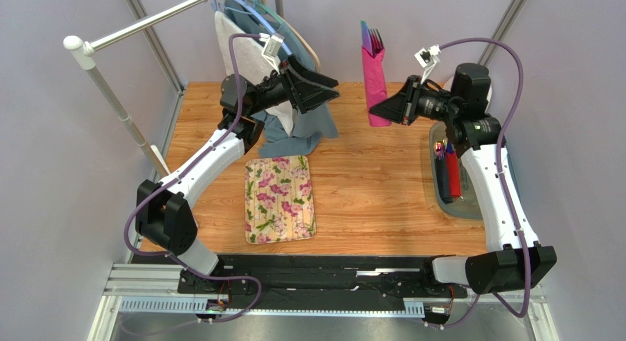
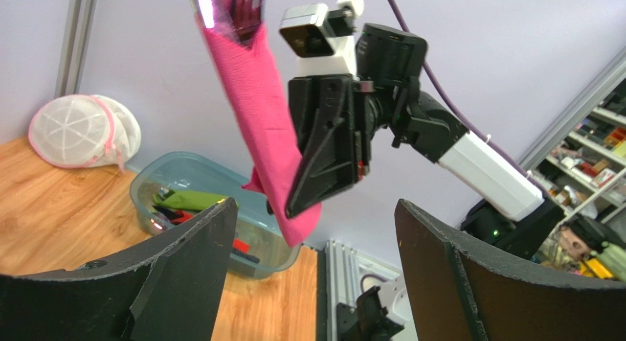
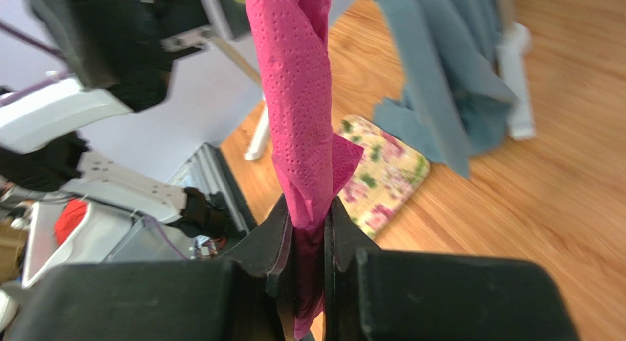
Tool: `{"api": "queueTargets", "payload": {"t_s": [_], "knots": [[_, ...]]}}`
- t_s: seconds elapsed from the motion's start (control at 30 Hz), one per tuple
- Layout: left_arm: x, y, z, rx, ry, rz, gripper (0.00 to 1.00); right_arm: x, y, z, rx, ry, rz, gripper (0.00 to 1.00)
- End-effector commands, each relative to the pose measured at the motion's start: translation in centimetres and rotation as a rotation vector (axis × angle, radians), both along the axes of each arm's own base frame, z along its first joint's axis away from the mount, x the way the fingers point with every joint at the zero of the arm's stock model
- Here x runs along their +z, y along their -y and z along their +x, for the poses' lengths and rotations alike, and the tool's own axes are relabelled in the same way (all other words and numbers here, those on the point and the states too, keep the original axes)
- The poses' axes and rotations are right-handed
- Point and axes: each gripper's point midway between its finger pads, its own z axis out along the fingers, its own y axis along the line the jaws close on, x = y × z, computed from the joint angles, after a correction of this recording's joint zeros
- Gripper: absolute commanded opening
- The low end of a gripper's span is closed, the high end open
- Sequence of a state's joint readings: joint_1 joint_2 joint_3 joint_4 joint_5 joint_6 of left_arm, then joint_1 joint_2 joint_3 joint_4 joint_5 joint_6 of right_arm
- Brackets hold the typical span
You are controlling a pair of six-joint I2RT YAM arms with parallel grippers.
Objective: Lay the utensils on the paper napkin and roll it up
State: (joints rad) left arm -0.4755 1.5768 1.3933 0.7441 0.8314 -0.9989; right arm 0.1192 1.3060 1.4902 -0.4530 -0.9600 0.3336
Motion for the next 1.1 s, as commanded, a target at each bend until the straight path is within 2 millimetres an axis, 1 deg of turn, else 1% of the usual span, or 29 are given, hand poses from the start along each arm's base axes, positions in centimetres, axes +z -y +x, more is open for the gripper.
{"api": "queueTargets", "payload": {"t_s": [0.0,0.03,0.07,0.1,0.13,0.2,0.23,0.27,0.3,0.33,0.4,0.43,0.47,0.5,0.53,0.6,0.63,0.73,0.83,0.93,1.07], "knots": [[0.4,-0.4,-1.1,-0.006,0.142,0.012,0.87,-3.2,3.8,-0.3,-0.071,-0.030,-0.092,0.00],[0.2,-0.3,-1.3,-0.011,0.153,0.019,0.87,-4.6,5.9,0.0,-0.129,-0.087,-0.114,0.00],[-0.3,-0.2,-1.3,-0.016,0.168,0.040,0.87,-5.3,6.9,0.1,-0.136,-0.065,-0.154,0.00],[-0.5,-0.1,-1.4,-0.019,0.179,0.052,0.87,-6.0,7.7,0.1,-0.147,-0.081,-0.168,0.00],[-0.7,0.1,-1.7,-0.025,0.190,0.063,0.87,-7.3,9.3,-0.1,-0.176,-0.135,-0.187,0.00],[-1.5,0.3,-2.0,-0.025,0.229,0.098,0.87,-8.5,11.1,-0.2,-0.185,-0.122,-0.247,0.00],[-1.8,0.4,-2.4,-0.032,0.240,0.108,0.87,-9.8,12.6,-0.8,-0.211,-0.189,-0.259,0.00],[-2.3,0.5,-2.4,-0.029,0.253,0.125,0.87,-10.5,13.6,-0.9,-0.205,-0.163,-0.303,0.00],[-2.6,0.6,-2.5,-0.031,0.251,0.132,0.87,-10.9,14.4,-1.2,-0.210,-0.174,-0.315,0.00],[-2.8,0.5,-2.7,-0.030,0.249,0.136,0.87,-11.9,15.8,-2.0,-0.235,-0.247,-0.313,0.00],[-3.2,0.5,-2.9,-0.038,0.252,0.145,0.87,-12.8,17.3,-2.7,-0.225,-0.248,-0.354,0.00],[-3.4,0.4,-3.0,-0.038,0.252,0.150,0.87,-13.3,18.5,-3.6,-0.253,-0.300,-0.360,0.00],[-3.7,0.5,-3.0,-0.039,0.253,0.156,0.87,-13.9,19.3,-3.9,-0.261,-0.328,-0.361,0.00],[-3.7,0.4,-3.0,-0.036,0.254,0.158,0.87,-14.2,20.0,-4.2,-0.260,-0.321,-0.377,0.00],[-3.9,0.4,-3.0,-0.037,0.253,0.164,0.87,-14.8,21.0,-5.0,-0.286,-0.370,-0.364,0.00],[-4.1,0.5,-2.9,-0.037,0.249,0.170,0.87,-15.6,22.2,-5.5,-0.311,-0.396,-0.367,0.00],[-4.2,0.5,-2.9,-0.042,0.250,0.174,0.87,-16.2,23.3,-5.9,-0.335,-0.406,-0.383,0.00],[-4.6,0.7,-2.7,-0.056,0.237,0.181,0.87,-17.5,25.1,-6.4,-0.364,-0.435,-0.407,0.00],[-4.8,0.9,-2.6,-0.067,0.226,0.187,0.87,-19.2,26.2,-6.9,-0.377,-0.495,-0.400,0.00],[-5.1,1.1,-2.5,-0.080,0.218,0.203,0.87,-20.3,26.8,-7.2,-0.383,-0.531,-0.379,0.00],[-5.6,1.3,-2.0,-0.082,0.193,0.217,0.87,-21.5,26.6,-7.5,-0.372,-0.573,-0.354,0.00]]}}
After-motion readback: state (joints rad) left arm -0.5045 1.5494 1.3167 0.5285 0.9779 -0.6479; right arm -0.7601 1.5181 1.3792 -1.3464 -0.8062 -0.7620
